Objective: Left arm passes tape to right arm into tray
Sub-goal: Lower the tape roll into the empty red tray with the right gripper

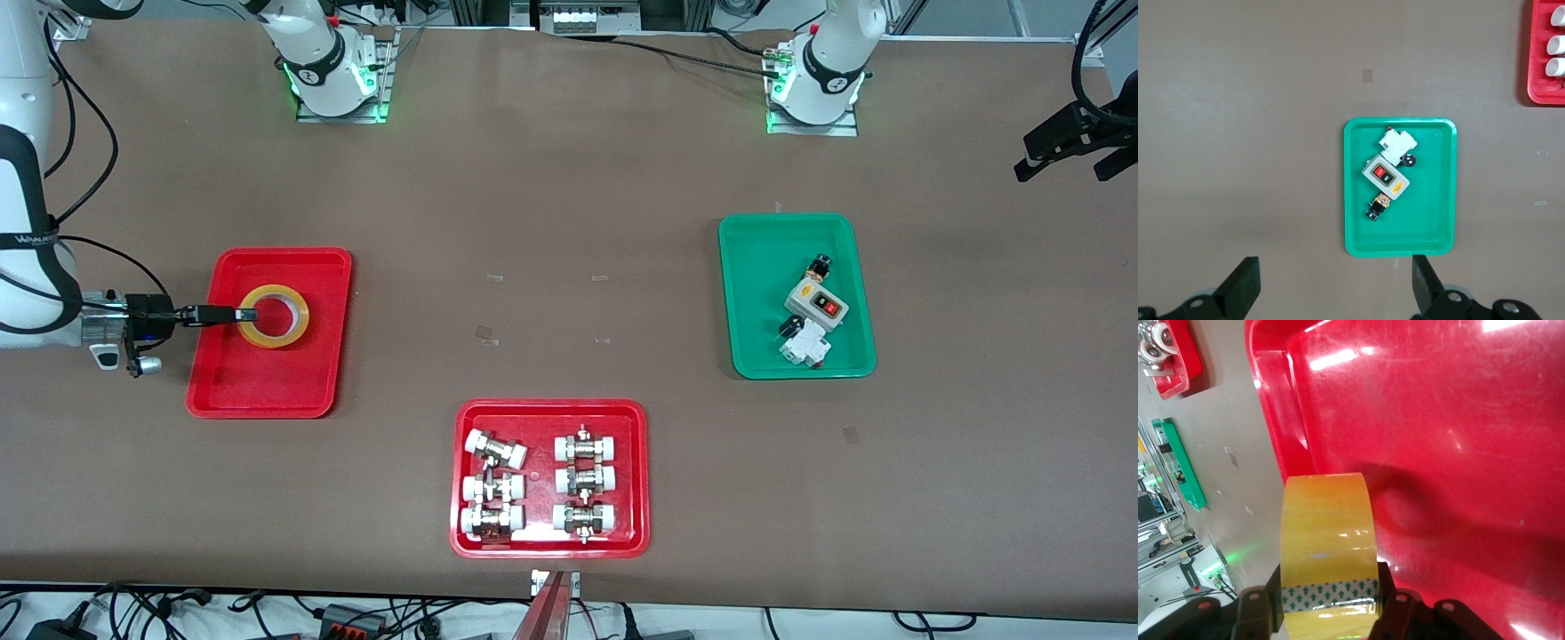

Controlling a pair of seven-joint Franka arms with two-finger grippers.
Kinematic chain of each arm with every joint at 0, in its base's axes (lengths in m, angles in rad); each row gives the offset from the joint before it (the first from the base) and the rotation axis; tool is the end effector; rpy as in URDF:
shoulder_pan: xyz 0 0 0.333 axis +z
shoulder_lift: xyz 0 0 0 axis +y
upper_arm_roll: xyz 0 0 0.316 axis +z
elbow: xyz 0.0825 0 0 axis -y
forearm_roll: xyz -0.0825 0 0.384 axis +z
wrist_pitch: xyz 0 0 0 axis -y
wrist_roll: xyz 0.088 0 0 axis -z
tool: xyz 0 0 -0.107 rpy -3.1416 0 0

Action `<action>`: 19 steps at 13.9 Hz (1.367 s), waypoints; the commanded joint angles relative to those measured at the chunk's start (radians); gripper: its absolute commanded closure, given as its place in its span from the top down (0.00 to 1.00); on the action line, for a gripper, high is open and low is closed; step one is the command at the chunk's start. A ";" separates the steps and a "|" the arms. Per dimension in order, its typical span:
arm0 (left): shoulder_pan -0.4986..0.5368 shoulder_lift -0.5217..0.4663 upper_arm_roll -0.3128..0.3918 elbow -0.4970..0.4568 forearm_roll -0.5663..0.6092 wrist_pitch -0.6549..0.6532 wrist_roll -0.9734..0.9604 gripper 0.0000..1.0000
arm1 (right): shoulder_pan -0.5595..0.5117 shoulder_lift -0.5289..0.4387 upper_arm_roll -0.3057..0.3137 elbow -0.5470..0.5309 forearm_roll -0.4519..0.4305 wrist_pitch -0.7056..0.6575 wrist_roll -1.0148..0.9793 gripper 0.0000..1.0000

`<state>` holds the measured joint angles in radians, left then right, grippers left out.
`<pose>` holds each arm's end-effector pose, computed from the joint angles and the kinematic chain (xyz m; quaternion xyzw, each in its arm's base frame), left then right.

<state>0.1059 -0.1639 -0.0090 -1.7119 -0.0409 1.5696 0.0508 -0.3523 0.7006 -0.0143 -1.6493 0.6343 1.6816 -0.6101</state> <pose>0.5003 0.0438 0.6445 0.9995 0.0228 0.0122 0.0189 0.5938 -0.1659 0.1846 -0.9087 0.0240 0.1451 0.3906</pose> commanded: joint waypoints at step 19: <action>-0.006 0.046 -0.014 0.078 0.041 -0.049 -0.009 1.00 | 0.141 -0.056 0.013 0.006 -0.278 0.148 -0.008 1.00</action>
<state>0.0977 -0.1330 -0.0210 -1.6618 0.0156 1.5270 0.0469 -0.2282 0.6777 -0.0011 -1.6327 0.4021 1.8238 -0.6276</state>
